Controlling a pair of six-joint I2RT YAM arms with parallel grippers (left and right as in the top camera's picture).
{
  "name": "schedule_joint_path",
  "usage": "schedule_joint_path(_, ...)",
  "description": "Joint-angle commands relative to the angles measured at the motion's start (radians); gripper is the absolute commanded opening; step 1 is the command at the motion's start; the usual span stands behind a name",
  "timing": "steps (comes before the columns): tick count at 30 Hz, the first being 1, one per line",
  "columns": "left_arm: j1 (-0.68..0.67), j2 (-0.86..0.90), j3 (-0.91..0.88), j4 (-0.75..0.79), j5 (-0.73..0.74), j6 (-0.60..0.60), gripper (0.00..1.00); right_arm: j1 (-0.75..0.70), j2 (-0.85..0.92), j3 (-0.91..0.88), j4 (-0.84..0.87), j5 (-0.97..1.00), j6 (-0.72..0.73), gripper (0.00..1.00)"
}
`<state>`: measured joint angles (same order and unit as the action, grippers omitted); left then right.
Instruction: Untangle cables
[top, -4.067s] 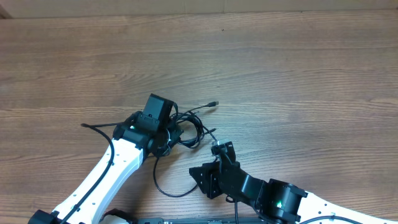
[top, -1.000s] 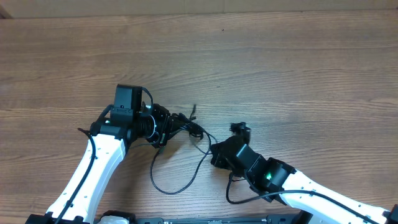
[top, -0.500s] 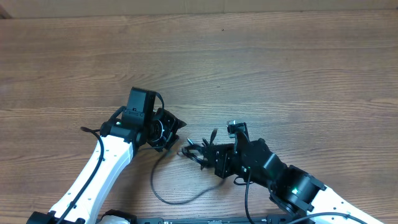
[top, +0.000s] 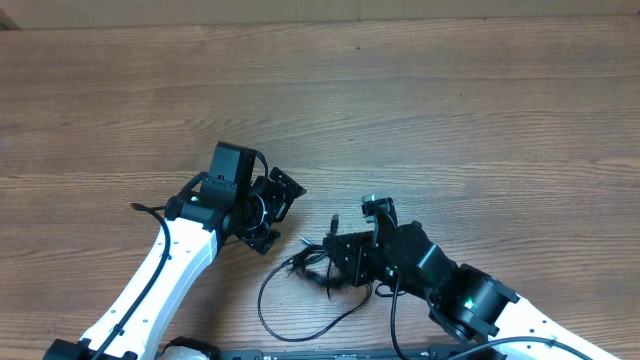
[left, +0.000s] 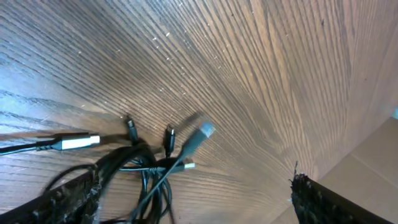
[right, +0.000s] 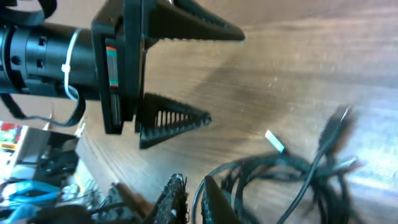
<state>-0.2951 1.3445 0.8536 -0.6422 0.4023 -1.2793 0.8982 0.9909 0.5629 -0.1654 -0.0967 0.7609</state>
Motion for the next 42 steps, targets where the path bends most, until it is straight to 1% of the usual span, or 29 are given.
schedule_joint_path(1,-0.007,-0.01,0.021,-0.005,-0.048,0.027,1.0,-0.002,0.022,-0.005,0.055,0.099,-0.153,0.12)
schedule_joint_path(4,-0.007,-0.01,0.021,-0.006,-0.066,0.027,1.0,-0.002,0.055,-0.005,0.079,0.18,-0.201,0.14)
schedule_joint_path(6,-0.007,-0.01,0.021,-0.01,-0.069,0.027,0.99,-0.002,0.073,-0.005,0.065,0.189,-0.201,0.24)
schedule_joint_path(9,-0.007,-0.01,0.021,-0.022,-0.07,0.027,0.99,-0.002,0.099,-0.005,0.021,0.189,-0.135,0.44)
schedule_joint_path(11,-0.007,-0.01,0.021,-0.032,-0.074,0.027,0.99,-0.002,0.116,-0.005,-0.015,0.185,-0.064,0.6)
schedule_joint_path(12,-0.007,-0.01,0.021,-0.037,-0.08,0.027,1.0,-0.002,0.124,-0.005,-0.032,0.176,-0.027,0.64)
schedule_joint_path(14,-0.008,-0.01,0.021,-0.054,-0.095,0.027,0.99,-0.002,0.137,-0.005,-0.053,0.14,0.018,0.66)
schedule_joint_path(16,-0.008,-0.01,0.021,-0.086,-0.098,0.027,1.0,-0.002,0.143,-0.005,-0.056,0.088,0.028,0.7)
schedule_joint_path(18,-0.008,-0.01,0.021,-0.119,-0.094,0.027,0.95,-0.002,0.143,-0.005,-0.058,0.069,0.027,0.78)
schedule_joint_path(19,-0.009,-0.01,0.021,-0.142,-0.094,0.027,0.93,-0.002,0.143,-0.005,-0.058,0.07,0.023,0.84)
schedule_joint_path(20,-0.011,-0.01,0.021,-0.158,-0.095,0.027,0.93,-0.002,0.143,-0.005,-0.058,0.074,0.02,0.89)
schedule_joint_path(21,-0.016,-0.01,0.02,-0.183,-0.094,0.027,0.93,-0.003,0.143,-0.005,-0.06,0.09,0.02,0.98)
schedule_joint_path(22,-0.023,-0.009,0.02,-0.2,-0.094,0.027,0.93,-0.003,0.142,-0.005,-0.062,0.106,0.02,1.0)
schedule_joint_path(25,-0.061,-0.01,0.019,-0.261,-0.07,0.027,0.9,-0.004,0.14,-0.005,-0.072,0.141,0.021,1.0)
schedule_joint_path(27,-0.097,-0.01,0.019,-0.307,-0.056,0.027,0.84,-0.004,0.132,-0.005,-0.087,0.169,0.021,1.0)
schedule_joint_path(31,-0.176,-0.01,0.018,-0.366,-0.052,0.026,0.82,-0.004,0.082,-0.005,-0.145,0.237,0.021,1.0)
schedule_joint_path(34,-0.254,-0.009,0.016,-0.372,-0.116,-0.023,0.79,-0.004,-0.004,-0.005,-0.205,0.311,0.025,1.0)
schedule_joint_path(37,-0.307,-0.003,0.009,-0.369,-0.171,-0.113,0.81,-0.004,-0.085,-0.005,-0.242,0.347,0.025,1.0)
schedule_joint_path(39,-0.338,0.006,0.004,-0.354,-0.214,-0.162,0.82,-0.004,-0.138,-0.005,-0.26,0.356,0.025,1.0)
schedule_joint_path(40,-0.354,0.014,0.001,-0.34,-0.237,-0.174,0.81,-0.004,-0.163,-0.005,-0.266,0.359,0.025,1.0)
schedule_joint_path(42,-0.381,0.039,-0.002,-0.311,-0.292,-0.177,0.69,-0.004,-0.209,-0.005,-0.274,0.358,0.025,1.0)
